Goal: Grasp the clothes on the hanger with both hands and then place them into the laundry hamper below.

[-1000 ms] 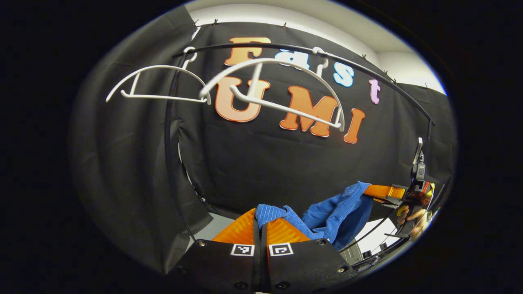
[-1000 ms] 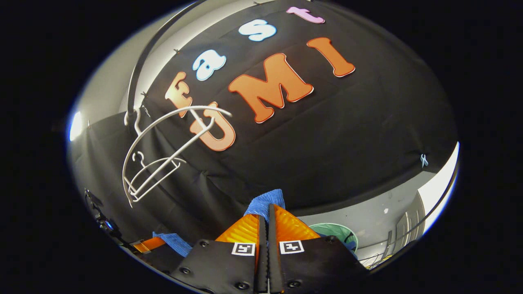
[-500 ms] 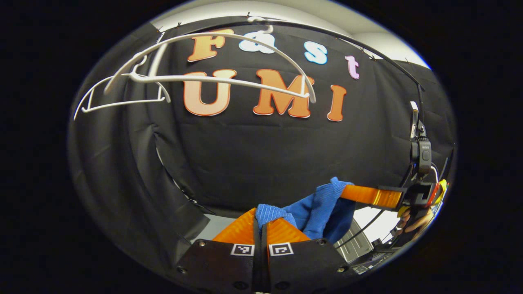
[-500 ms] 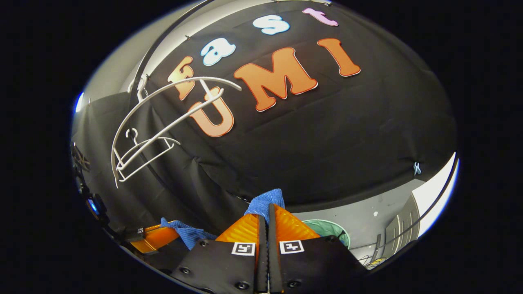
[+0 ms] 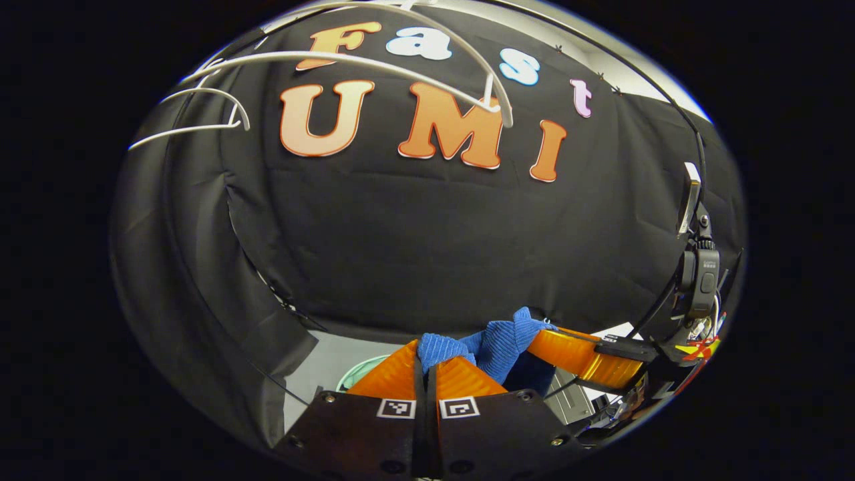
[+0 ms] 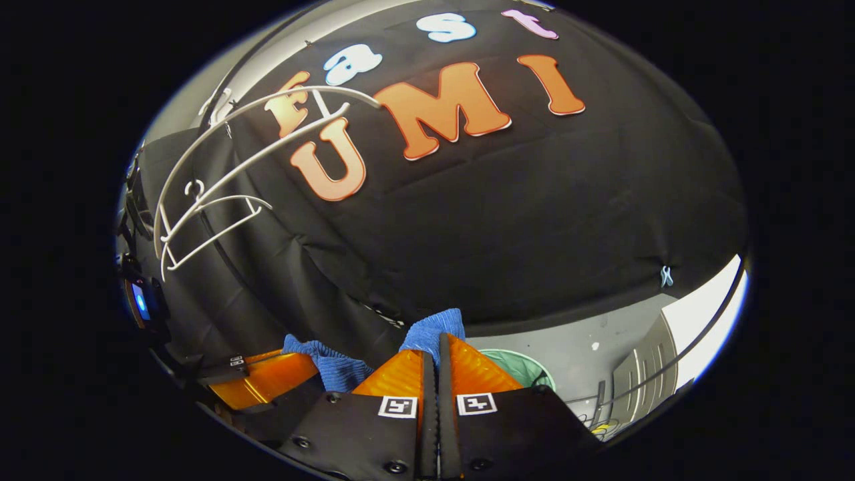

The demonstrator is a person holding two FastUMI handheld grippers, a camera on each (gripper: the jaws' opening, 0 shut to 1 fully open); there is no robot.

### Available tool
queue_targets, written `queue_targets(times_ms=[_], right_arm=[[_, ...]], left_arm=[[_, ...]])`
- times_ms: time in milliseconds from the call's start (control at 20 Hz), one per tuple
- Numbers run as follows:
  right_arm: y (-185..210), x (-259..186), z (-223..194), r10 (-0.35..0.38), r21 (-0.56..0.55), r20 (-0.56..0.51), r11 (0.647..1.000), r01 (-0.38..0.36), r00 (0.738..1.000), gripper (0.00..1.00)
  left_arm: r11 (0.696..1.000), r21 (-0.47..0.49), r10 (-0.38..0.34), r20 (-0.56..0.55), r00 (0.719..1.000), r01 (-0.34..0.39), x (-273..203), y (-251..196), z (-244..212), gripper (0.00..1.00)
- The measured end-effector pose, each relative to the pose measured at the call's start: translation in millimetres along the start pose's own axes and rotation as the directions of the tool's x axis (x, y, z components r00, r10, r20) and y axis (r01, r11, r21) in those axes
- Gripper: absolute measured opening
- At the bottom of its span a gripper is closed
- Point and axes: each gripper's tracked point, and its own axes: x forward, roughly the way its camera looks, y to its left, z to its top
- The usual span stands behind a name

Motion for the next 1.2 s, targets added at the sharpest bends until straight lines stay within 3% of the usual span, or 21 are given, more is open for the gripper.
queue_targets(times_ms=[550, 950, 1200], right_arm=[[-49.7, 35.2, -72.2, -0.092, -0.022, -0.142, 0.996, 0.09, 0.986, 0.09], [-74.3, 61.3, -161.8, -0.156, -0.083, -0.331, 0.987, 0.136, 0.931, 0.1], [-77.2, 71.1, -191.7, -0.196, -0.118, -0.394, 0.98, 0.162, 0.898, 0.1]], left_arm=[[0.997, -0.053, 0.044, -0.188, 0.981, -0.055, 45.0, 29.9, -79.0, 0.0], [0.99, -0.093, 0.066, -0.385, 0.921, -0.109, 61.2, 41.4, -152.7, 0.0], [0.987, -0.071, 0.095, -0.451, 0.888, -0.141, 57.1, 51.5, -178.0, 0.01]])
